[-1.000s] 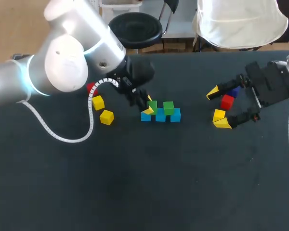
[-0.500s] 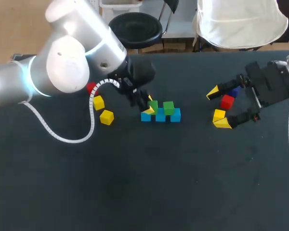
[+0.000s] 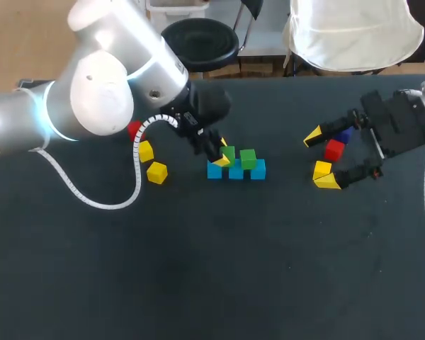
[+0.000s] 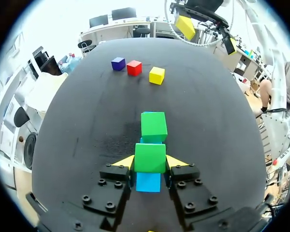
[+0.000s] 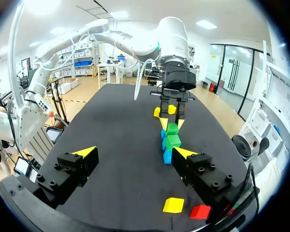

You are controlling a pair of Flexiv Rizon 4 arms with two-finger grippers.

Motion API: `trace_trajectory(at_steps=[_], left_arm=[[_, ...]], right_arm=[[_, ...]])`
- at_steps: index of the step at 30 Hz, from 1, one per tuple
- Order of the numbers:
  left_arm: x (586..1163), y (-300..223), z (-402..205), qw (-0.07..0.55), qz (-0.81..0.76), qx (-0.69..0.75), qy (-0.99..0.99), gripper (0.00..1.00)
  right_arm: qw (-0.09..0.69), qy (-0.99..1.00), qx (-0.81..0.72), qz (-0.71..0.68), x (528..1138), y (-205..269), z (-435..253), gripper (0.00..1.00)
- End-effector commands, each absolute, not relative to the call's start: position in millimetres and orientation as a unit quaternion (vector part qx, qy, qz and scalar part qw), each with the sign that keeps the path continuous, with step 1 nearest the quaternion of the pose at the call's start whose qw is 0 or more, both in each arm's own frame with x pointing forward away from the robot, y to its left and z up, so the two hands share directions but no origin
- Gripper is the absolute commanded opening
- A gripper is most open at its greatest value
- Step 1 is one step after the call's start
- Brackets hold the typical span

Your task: Place the blue cubes, place green cubes on the blue cubes, place the yellow cubes on the green cubes, then place the red cubes on the yellow cubes, and place purple cube on the red cubes.

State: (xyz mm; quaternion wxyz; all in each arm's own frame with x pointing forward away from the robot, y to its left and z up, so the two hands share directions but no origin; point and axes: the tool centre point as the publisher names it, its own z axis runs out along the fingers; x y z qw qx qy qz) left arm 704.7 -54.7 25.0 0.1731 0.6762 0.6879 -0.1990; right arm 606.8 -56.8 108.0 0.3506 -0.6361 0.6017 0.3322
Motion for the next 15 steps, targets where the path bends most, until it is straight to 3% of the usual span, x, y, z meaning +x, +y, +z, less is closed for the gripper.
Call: trace_trajectory(at_steps=[1,15], left_arm=[[705.7,-52.5,21.4,0.17,-0.198,0.675,0.69,0.0],[707.1,-51.5,19.8,0.169,-0.195,0.673,0.693,0.0]], right_arm=[[0.352,0.602,-0.636,0.332,606.4,-56.9,107.8,1.0],[0.352,0.602,-0.636,0.332,606.4,-56.9,107.8,1.0]])
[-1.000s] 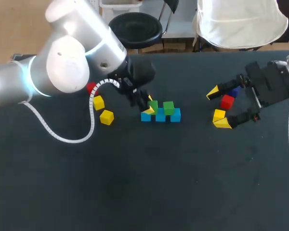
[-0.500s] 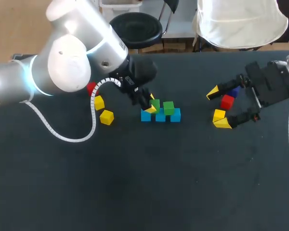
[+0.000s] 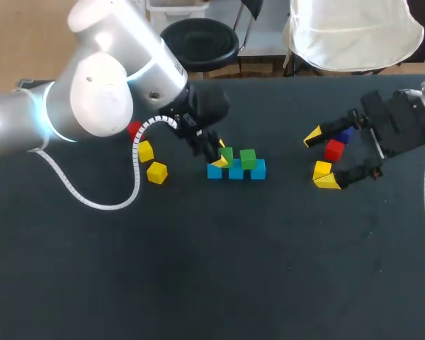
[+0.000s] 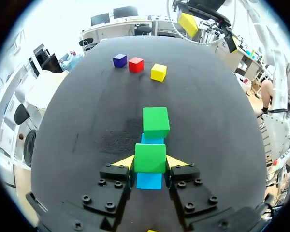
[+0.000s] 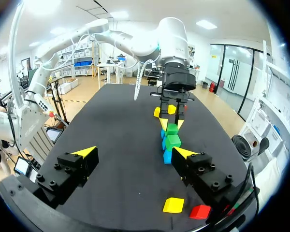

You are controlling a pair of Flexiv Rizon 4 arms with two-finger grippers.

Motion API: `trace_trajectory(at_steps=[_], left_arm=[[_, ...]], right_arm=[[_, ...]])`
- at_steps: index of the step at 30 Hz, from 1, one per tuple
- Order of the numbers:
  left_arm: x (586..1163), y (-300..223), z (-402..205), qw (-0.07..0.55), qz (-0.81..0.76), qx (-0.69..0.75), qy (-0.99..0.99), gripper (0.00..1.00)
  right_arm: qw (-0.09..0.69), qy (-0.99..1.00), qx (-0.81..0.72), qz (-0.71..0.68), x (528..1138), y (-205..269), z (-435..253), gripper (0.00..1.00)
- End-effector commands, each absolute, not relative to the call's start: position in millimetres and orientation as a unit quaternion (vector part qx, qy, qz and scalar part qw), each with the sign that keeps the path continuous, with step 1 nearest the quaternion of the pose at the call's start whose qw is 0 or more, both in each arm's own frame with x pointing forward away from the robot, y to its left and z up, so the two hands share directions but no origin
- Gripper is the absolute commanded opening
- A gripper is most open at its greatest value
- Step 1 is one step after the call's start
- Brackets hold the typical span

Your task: Place the blue cubes, place green cubes on the blue cubes, place the yellow cubes on the green cubes, then place the red cubes on the yellow cubes, and place purple cube on the red cubes.

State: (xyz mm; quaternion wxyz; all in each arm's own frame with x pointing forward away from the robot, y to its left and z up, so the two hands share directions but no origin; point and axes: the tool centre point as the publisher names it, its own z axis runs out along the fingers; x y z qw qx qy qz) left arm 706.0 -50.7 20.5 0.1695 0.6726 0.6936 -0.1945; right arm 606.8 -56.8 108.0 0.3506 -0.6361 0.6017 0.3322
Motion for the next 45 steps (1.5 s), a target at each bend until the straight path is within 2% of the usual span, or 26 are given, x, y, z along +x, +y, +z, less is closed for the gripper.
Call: trace_trajectory(at_steps=[1,29,30,32,33,45], left_arm=[[707.2,-51.5,19.6,0.169,-0.194,0.673,0.694,0.0],[706.6,-49.9,16.6,0.167,-0.195,0.671,0.695,0.0],[706.2,-50.1,16.2,0.164,-0.195,0.672,0.696,0.07],[705.9,-50.4,15.6,0.16,-0.195,0.671,0.697,0.87],[706.0,-50.5,15.6,0.159,-0.193,0.672,0.697,1.0],[707.3,-45.2,27.2,0.174,-0.198,0.652,0.711,1.0]], right_arm=[[0.352,0.602,-0.636,0.332,606.4,-56.9,107.8,1.0],[0.352,0.602,-0.636,0.332,606.4,-56.9,107.8,1.0],[0.352,0.602,-0.636,0.332,606.4,-56.9,107.8,1.0],[0.352,0.602,-0.636,0.332,606.4,-56.9,107.8,1.0],[0.352,0.602,-0.636,0.332,606.4,-56.9,107.8,1.0],[0.352,0.602,-0.636,0.332,606.4,-56.9,107.8,1.0]])
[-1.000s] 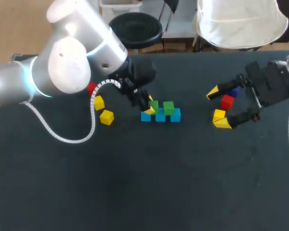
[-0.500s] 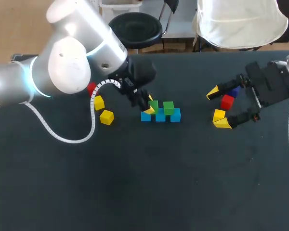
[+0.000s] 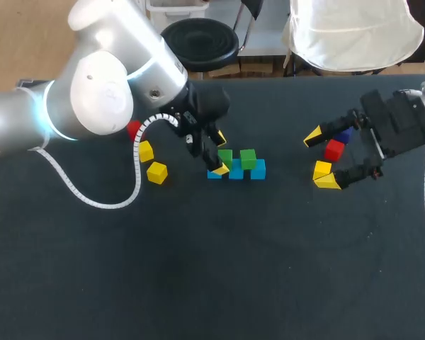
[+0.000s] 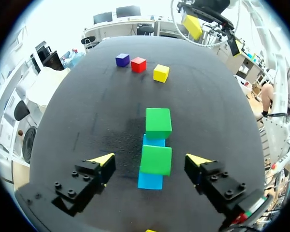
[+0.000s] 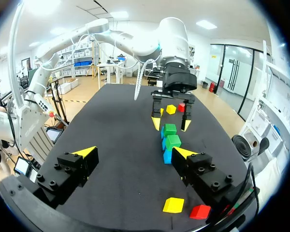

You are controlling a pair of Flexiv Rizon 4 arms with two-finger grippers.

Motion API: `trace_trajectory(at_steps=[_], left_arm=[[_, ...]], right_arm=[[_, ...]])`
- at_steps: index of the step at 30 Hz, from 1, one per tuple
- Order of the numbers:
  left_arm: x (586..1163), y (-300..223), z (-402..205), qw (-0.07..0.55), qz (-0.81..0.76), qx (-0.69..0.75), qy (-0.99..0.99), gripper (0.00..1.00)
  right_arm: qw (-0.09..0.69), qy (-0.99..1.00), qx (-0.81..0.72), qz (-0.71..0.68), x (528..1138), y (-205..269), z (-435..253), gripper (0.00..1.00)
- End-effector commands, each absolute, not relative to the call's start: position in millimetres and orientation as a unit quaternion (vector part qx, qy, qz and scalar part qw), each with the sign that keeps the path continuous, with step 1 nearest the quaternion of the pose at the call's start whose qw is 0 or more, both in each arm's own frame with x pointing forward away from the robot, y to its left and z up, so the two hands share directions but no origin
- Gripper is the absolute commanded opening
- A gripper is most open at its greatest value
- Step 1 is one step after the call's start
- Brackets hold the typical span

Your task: Place the blue cubes, place green cubes on the blue cubes, place the yellow cubes on the green cubes, then place the red cubes on the yellow cubes, and place purple cube on the red cubes.

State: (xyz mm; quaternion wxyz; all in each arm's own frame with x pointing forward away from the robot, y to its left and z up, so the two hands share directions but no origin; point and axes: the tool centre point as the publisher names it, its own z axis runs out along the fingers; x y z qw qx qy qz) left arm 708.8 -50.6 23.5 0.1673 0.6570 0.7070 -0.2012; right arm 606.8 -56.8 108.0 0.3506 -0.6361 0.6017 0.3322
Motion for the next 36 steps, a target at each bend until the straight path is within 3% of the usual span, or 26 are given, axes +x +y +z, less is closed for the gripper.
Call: trace_trajectory(at_steps=[1,17,36], left_arm=[[707.7,-43.5,28.8,0.178,-0.196,0.647,0.715,1.0],[716.2,-17.7,63.4,0.262,-0.18,0.636,0.704,1.0],[725.4,7.1,76.1,0.254,-0.222,0.688,0.642,1.0]], right_arm=[[0.352,0.602,-0.636,0.332,606.4,-56.9,107.8,1.0],[0.352,0.602,-0.636,0.332,606.4,-56.9,107.8,1.0],[0.352,0.602,-0.636,0.332,606.4,-56.9,107.8,1.0]])
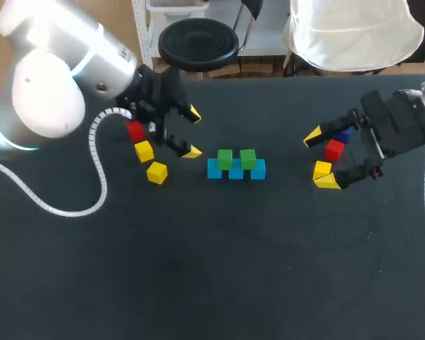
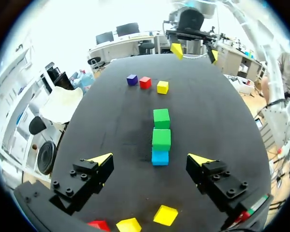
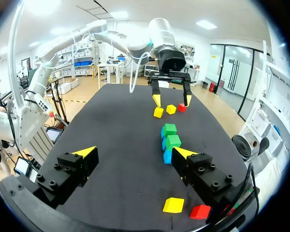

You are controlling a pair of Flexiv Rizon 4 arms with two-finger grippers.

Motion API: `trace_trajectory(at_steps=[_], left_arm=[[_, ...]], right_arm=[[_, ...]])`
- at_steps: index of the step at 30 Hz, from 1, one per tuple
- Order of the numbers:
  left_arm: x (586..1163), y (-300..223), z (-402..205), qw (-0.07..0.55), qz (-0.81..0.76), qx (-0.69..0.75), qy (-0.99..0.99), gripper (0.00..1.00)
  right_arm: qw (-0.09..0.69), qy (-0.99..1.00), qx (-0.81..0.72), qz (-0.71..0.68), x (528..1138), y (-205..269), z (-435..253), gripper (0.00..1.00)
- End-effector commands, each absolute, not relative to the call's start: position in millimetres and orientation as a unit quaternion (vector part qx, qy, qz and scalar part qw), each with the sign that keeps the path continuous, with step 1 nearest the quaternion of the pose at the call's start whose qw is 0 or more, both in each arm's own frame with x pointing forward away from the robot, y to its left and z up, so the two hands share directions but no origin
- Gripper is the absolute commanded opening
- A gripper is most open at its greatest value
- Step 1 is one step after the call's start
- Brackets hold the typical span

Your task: Place the blue cubes, place green cubes on the blue cubes, place the yellow cubes on the green cubes, then place the red cubes on the yellow cubes, and place purple cube on the red cubes.

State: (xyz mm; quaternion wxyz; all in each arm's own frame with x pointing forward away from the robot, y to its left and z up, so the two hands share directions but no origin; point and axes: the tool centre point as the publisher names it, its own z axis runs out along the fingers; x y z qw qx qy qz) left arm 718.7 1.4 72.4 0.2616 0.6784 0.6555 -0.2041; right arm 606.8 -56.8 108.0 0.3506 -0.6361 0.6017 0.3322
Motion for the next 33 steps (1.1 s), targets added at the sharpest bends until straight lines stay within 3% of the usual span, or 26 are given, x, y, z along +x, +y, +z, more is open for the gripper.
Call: trace_trajectory(at_steps=[1,22,33], left_arm=[[726.1,8.7,77.1,0.253,-0.225,0.689,0.64,1.0],[729.4,41.3,96.0,0.277,-0.22,0.675,0.647,1.0],[729.4,41.3,96.0,0.277,-0.22,0.675,0.647,1.0]], right_arm=[[0.352,0.602,-0.636,0.332,606.4,-56.9,107.8,1.0],[0.352,0.602,-0.636,0.332,606.4,-56.9,107.8,1.0],[0.363,0.585,-0.65,0.323,646.8,-61.8,123.1,1.0]])
